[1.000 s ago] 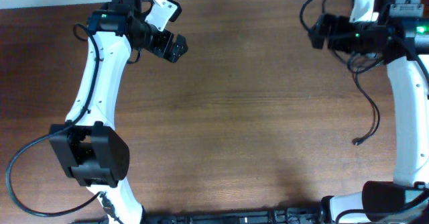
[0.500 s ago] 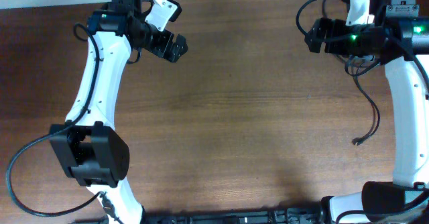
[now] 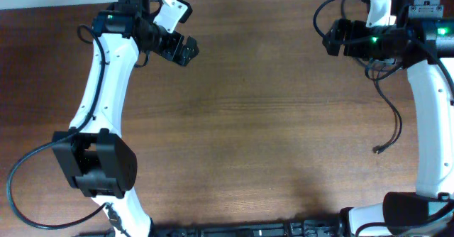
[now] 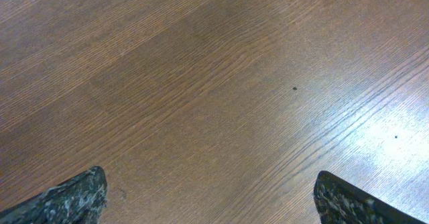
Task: Untangle cables
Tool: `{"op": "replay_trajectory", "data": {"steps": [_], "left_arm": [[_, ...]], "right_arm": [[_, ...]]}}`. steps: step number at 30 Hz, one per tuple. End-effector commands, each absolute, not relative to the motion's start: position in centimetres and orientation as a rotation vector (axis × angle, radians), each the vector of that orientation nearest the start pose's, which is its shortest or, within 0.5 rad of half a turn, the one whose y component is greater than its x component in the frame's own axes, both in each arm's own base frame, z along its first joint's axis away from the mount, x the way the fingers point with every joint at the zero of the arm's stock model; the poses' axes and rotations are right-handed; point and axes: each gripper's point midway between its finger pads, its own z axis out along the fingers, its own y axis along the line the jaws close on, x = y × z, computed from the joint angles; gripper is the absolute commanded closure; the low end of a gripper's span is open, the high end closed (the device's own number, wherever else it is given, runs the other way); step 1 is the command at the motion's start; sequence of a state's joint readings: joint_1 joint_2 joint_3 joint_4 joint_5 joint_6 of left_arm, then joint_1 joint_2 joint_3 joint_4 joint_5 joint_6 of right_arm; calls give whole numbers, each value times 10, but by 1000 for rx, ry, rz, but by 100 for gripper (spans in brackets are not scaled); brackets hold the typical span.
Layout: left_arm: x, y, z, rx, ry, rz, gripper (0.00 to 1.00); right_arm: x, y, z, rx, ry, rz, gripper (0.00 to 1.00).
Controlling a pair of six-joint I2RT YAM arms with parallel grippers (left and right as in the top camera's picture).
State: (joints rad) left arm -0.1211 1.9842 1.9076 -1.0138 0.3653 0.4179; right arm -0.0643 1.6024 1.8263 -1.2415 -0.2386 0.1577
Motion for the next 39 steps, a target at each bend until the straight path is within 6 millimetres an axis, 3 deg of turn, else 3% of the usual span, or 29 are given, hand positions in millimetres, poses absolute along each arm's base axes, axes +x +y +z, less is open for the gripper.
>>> {"op": "replay_trajectory", "data": {"steps": [1,6,14,16,20,25,28,31,39], "left_arm": [[471,-117,204,779,2442,-375,1],[469,-116,203,779,2450,-374,1],[499,-128,229,787,2271,-341,1],[505,-140,247,802,2189,-328,1],[512,-145,291,684,2088,-300,1],[504,-143,329,602,1976,-308,1],[489,-136,344,542,1864,-280,1],[467,-129,345,507,1784,-259,1],[363,-96,311,362,1564,-211,1]], "right_arm": [[378,21,297,174,2545,358,1],[378,21,297,174,2545,358,1],[378,21,297,174,2545,358,1],[378,20,297,175,2545,358,1],[378,20,297,175,2544,358,1],[378,20,297,175,2544,358,2],[378,20,297,175,2544,358,1],[378,20,297,175,2545,358,1],[378,20,297,175,2545,358,1]]}}
